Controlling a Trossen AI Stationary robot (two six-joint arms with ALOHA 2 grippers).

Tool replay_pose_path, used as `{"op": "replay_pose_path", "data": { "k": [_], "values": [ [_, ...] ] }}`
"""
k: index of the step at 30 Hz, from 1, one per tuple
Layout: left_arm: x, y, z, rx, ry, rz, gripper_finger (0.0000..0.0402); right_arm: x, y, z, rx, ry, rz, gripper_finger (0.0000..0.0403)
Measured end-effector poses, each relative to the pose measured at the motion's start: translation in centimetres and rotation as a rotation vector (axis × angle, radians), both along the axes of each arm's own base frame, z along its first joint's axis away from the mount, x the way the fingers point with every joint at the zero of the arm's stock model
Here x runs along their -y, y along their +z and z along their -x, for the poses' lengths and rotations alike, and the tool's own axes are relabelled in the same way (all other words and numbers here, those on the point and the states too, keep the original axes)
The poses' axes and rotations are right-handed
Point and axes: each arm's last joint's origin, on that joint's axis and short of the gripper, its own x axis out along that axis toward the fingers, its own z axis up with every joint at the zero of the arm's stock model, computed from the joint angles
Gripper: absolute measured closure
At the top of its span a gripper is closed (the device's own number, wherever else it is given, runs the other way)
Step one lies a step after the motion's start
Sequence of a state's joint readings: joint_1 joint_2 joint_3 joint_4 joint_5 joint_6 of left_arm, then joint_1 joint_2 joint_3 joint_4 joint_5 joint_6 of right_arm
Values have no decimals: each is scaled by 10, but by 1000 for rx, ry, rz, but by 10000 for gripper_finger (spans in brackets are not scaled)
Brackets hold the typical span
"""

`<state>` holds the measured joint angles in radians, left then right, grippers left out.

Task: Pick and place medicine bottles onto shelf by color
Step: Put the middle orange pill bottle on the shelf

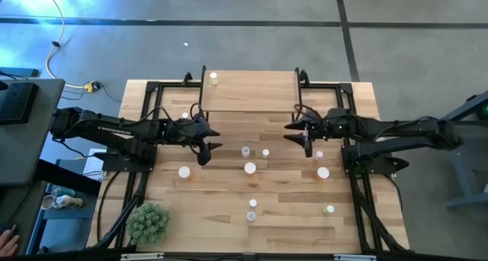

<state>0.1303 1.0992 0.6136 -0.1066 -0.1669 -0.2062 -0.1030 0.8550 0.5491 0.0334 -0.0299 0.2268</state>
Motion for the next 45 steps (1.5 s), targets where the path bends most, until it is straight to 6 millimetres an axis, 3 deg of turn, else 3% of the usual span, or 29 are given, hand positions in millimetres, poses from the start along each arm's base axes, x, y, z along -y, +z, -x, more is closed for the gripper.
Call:
{"op": "replay_pose_path", "data": {
  "k": [17, 25, 29, 35, 45],
  "values": [
    [0, 0, 0, 0, 2, -2, 204, -5, -16, -33, -1, 41, 10, 219],
    [0, 1, 0, 9, 3, -4, 204, -5, 18, -40, -19, 69, 98, 219],
    [0, 2, -1, 22, -4, -19, 204, -5, 22, -41, -56, 79, 121, 219],
    [0, 3, -2, 27, -4, -20, 204, -11, -2, -52, -170, 100, 76, 219],
    [-1, 4, -3, 48, -7, -22, 204, -43, -38, -76, -294, 212, 49, 219]
  ]
}}
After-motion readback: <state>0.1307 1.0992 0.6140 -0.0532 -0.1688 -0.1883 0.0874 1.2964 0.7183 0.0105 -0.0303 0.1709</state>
